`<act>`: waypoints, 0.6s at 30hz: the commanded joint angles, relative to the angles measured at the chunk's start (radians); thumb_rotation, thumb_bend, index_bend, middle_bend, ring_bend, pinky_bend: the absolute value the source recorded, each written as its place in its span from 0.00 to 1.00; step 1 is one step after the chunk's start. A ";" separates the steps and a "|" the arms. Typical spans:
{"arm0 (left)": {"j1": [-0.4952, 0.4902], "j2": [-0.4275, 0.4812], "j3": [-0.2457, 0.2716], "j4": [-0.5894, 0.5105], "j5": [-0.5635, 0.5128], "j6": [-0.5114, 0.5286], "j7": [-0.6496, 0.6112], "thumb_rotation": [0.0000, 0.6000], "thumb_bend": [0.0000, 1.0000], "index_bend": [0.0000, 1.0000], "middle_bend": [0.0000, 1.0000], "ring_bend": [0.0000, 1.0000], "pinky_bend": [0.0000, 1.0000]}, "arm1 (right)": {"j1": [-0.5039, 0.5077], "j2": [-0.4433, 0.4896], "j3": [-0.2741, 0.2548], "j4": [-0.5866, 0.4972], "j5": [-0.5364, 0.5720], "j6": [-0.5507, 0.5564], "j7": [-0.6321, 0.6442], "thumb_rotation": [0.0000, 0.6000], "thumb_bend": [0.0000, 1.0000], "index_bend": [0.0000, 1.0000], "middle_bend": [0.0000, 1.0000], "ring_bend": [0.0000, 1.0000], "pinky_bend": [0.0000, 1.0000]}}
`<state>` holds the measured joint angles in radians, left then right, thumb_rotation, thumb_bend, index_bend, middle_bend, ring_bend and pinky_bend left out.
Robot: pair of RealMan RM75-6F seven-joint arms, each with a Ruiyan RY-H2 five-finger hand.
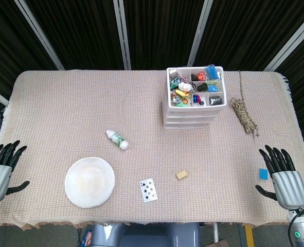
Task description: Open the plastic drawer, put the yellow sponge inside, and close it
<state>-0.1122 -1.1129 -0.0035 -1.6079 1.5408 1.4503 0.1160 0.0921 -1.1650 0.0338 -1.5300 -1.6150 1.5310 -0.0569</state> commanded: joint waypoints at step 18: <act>-0.002 0.000 -0.001 0.003 -0.004 -0.004 -0.007 1.00 0.14 0.09 0.00 0.00 0.00 | -0.002 -0.005 0.005 -0.008 0.014 -0.001 -0.009 1.00 0.02 0.05 0.00 0.00 0.00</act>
<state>-0.1141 -1.1127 -0.0042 -1.6055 1.5367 1.4465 0.1087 0.0905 -1.1698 0.0392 -1.5379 -1.6019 1.5300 -0.0653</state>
